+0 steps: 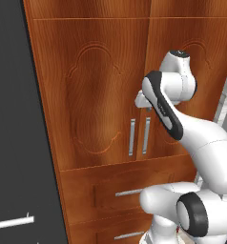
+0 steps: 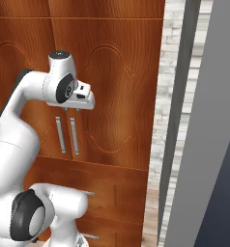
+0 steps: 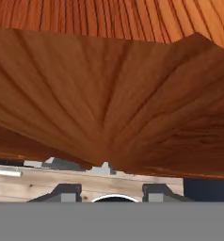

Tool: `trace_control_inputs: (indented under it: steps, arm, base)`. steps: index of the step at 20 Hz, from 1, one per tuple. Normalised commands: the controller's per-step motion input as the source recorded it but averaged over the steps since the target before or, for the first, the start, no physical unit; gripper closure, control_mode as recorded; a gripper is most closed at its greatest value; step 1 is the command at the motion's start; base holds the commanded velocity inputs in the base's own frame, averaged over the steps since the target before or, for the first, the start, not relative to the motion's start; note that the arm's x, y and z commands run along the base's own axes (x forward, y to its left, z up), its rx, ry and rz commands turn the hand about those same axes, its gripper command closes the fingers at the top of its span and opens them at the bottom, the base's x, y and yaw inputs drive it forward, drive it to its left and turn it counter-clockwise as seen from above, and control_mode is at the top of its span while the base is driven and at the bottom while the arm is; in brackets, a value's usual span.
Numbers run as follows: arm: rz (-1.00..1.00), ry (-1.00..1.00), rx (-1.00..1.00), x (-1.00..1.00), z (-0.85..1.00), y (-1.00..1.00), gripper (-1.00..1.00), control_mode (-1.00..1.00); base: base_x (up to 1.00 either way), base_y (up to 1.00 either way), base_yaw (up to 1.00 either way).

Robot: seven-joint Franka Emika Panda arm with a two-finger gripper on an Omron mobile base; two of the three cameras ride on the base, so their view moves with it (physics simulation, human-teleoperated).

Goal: Navigate to the stove.

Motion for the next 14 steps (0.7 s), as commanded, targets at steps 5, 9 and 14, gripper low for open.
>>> trace_control_inputs:
  steps: [5, 9, 14]
  arm:
    - [0.00, 0.00, 0.00, -0.51, 0.00, 0.00, -1.00, -1.00]
    - [0.00, 0.00, 0.00, -1.00, 0.00, 0.00, -1.00, -1.00]
    - [0.00, -0.01, 0.00, -1.00, 0.00, -0.04, -1.00, -1.00]
  base:
    - [0.00, 0.00, 0.00]
    - [0.00, 0.00, 0.00]
    - [0.00, 0.00, 0.00]
